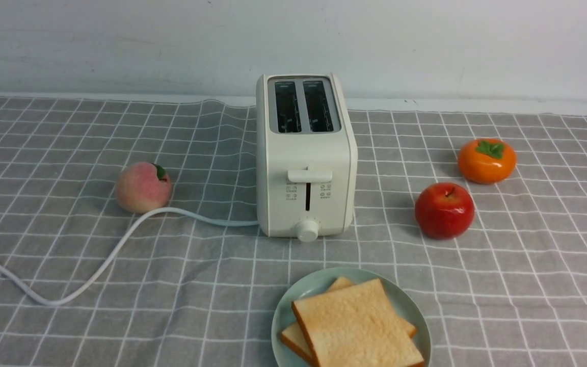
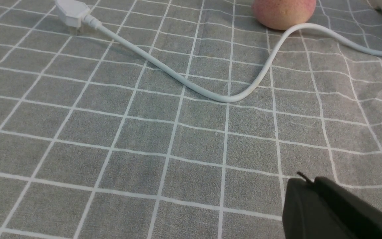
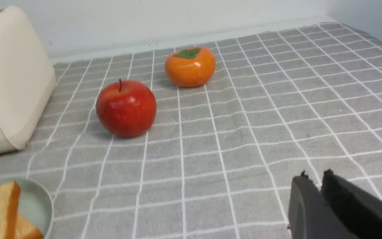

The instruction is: Take toasted bread from bread machine on grey coffee table place on plate.

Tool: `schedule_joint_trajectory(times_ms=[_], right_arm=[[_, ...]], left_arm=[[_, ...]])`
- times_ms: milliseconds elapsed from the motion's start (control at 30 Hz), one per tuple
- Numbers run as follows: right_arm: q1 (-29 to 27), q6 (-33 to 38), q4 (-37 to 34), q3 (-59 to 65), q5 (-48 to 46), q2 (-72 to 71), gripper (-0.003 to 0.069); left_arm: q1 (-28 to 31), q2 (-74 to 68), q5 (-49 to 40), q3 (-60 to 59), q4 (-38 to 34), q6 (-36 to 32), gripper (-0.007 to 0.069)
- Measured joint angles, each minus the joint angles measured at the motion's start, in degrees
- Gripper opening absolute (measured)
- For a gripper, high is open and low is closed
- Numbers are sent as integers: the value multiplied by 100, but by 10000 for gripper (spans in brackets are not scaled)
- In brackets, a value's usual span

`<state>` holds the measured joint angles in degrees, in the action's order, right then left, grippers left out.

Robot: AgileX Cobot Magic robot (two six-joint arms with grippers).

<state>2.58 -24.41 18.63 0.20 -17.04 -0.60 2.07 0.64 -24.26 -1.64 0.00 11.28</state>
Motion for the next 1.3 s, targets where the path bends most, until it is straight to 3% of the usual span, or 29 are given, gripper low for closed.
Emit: schedule_joint_trajectory(times_ms=[400,1300], right_arm=[[0,2224,-1437,63,-542,0,87],[0,2440,-1627,59,-542,0,110]], left_arm=[[0,0,0,0,0,0,34],[0,0,0,0,0,-1,64]])
